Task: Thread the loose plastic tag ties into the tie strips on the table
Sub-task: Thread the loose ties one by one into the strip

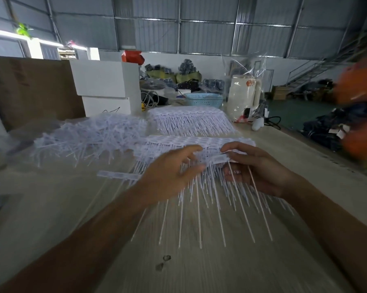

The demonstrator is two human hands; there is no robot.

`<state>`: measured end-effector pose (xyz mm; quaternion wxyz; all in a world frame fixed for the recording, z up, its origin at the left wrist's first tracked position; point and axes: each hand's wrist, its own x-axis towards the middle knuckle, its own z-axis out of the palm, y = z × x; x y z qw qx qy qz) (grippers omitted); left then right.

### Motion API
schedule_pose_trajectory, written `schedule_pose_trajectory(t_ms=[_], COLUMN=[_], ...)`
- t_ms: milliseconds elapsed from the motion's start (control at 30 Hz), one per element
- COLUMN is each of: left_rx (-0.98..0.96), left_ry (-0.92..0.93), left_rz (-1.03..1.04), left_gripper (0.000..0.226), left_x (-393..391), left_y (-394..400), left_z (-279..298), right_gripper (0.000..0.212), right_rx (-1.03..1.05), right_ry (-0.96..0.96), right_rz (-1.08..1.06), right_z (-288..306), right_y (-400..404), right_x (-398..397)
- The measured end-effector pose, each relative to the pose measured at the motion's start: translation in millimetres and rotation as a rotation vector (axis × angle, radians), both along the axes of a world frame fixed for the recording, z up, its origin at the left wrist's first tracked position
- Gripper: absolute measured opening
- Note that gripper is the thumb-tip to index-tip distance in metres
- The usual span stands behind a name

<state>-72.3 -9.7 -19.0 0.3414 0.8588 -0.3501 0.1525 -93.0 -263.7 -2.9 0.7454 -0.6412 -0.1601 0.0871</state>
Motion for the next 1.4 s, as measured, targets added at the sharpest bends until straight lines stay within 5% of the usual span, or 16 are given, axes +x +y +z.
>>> schedule_pose_trajectory(t_ms=[133, 300, 367, 467, 567, 800, 1133, 1400], left_rx=[-0.030, -0.007, 0.096, 0.304, 0.436, 0.060, 0.013, -0.072], left_ry=[0.053, -0.763, -0.891, -0.787, -0.468, -0.028, -0.207, -0.242], left_rz=[-0.071, 0.189, 0.269, 0.333, 0.322, 0.084, 0.130, 0.091], left_gripper=[0.053, 0.043, 0.040, 0.036, 0.039, 0.036, 0.015, 0.016], left_x=[-16.6, -28.6, -31.3, -25.8, -12.3, -3.1, -5.5, -5.7], left_y=[-13.9, -10.7, -7.4, -2.4, 2.2, -7.1, -12.3, -14.3], left_z=[-2.8, 32.1, 37.1, 25.9, 8.5, -6.1, -8.7, -11.0], right_gripper=[0.016, 0.025, 0.027, 0.022, 0.023, 0.016, 0.020, 0.010], right_rx=[0.044, 0.026, -0.123, -0.349, -0.441, -0.410, -0.356, -0.684], right_ry=[-0.106, -0.159, -0.104, -0.095, -0.103, -0.143, -0.206, -0.623], right_rz=[0.111, 0.142, 0.046, -0.072, -0.140, -0.176, -0.136, -0.314], right_z=[11.4, 14.5, 7.0, -4.5, -10.6, -13.1, 0.4, 5.2], right_y=[-7.8, -9.7, -4.5, 3.1, 7.8, 21.3, 36.3, 37.0], right_x=[-4.2, -5.0, -0.9, 2.2, 2.8, 0.8, -14.5, -16.6])
